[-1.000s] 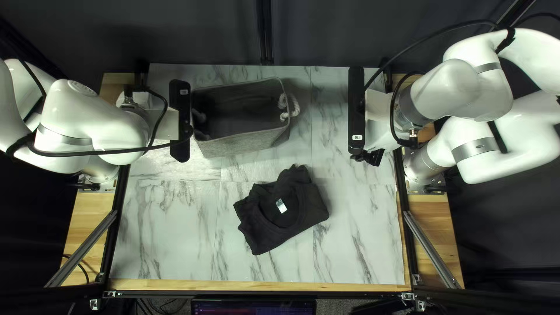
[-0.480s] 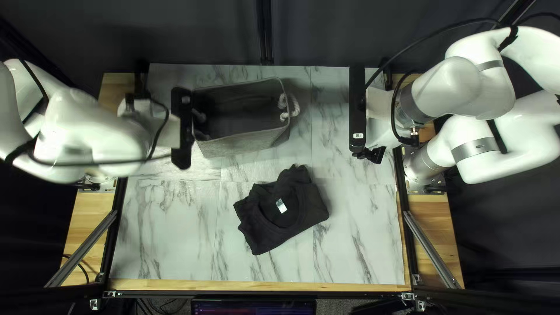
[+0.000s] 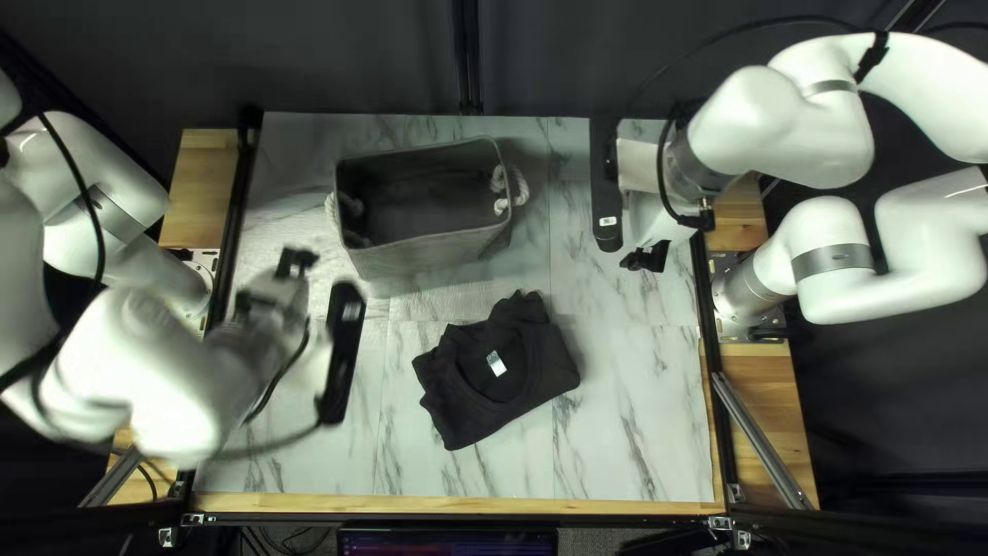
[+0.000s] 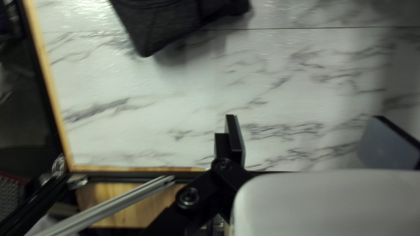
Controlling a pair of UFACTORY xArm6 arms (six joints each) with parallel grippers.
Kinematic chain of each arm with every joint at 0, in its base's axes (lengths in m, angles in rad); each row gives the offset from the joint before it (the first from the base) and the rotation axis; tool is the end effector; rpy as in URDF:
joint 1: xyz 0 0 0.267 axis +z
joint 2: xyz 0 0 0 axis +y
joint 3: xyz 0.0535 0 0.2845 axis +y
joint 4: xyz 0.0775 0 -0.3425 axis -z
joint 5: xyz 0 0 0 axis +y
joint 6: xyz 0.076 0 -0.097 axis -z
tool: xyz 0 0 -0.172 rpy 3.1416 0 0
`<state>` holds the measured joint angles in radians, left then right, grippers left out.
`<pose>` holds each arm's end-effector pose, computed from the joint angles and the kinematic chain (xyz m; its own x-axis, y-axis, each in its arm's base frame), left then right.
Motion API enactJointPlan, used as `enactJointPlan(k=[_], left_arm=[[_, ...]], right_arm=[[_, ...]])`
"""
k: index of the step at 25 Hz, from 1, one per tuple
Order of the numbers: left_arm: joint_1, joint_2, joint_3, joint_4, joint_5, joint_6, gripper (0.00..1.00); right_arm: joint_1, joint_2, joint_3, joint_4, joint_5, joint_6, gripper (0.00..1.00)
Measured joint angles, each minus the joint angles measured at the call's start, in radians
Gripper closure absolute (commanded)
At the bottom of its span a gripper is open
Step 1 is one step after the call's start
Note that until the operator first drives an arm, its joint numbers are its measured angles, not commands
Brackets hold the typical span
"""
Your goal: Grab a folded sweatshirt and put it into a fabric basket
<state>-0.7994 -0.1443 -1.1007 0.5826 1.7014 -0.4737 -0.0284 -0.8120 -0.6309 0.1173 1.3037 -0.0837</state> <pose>0.3361 -0.1273 0.2883 0.9360 -0.3247 -0.1363 -0.3309 -0.6787 -0.6556 0.2934 0.0197 0.2805 0.9890 0.0242 0.1462 0.0397 -0.9938 -0.1042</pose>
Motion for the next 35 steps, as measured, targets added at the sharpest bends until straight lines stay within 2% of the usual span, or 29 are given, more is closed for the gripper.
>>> enactJointPlan(k=[7, 10, 13, 18, 24, 29, 32, 35], left_arm=[[-0.001, 0.000, 0.001, -0.001, -0.001, -0.001, 0.00], [-0.003, 0.017, 0.007, 0.006, -0.028, -0.011, 0.00], [-0.001, 0.075, 0.006, 0.033, -0.100, -0.006, 0.00], [0.006, 0.184, -0.033, 0.064, -0.194, 0.024, 0.00], [-0.015, 0.336, -0.112, 0.089, -0.276, 0.077, 0.00], [-0.031, 0.372, -0.102, 0.100, -0.328, 0.098, 0.00], [-0.023, 0.374, -0.084, 0.100, -0.350, 0.096, 0.00], [-0.018, 0.372, -0.070, 0.100, -0.361, 0.090, 0.00]], right_arm=[[0.000, 0.000, 0.000, 0.001, 0.000, -0.001, 0.00], [0.002, -0.016, 0.045, 0.001, -0.028, -0.012, 0.00], [-0.010, -0.029, 0.128, 0.034, -0.096, -0.059, 0.00], [-0.024, -0.028, 0.215, 0.087, -0.183, -0.102, 0.00], [0.031, 0.015, 0.267, 0.106, -0.326, -0.044, 0.00], [0.105, 0.049, 0.324, 0.047, -0.488, 0.046, 0.00], [0.126, 0.083, 0.347, 0.007, -0.573, 0.052, 0.00], [0.128, 0.115, 0.348, 0.000, -0.619, 0.034, 0.00]])
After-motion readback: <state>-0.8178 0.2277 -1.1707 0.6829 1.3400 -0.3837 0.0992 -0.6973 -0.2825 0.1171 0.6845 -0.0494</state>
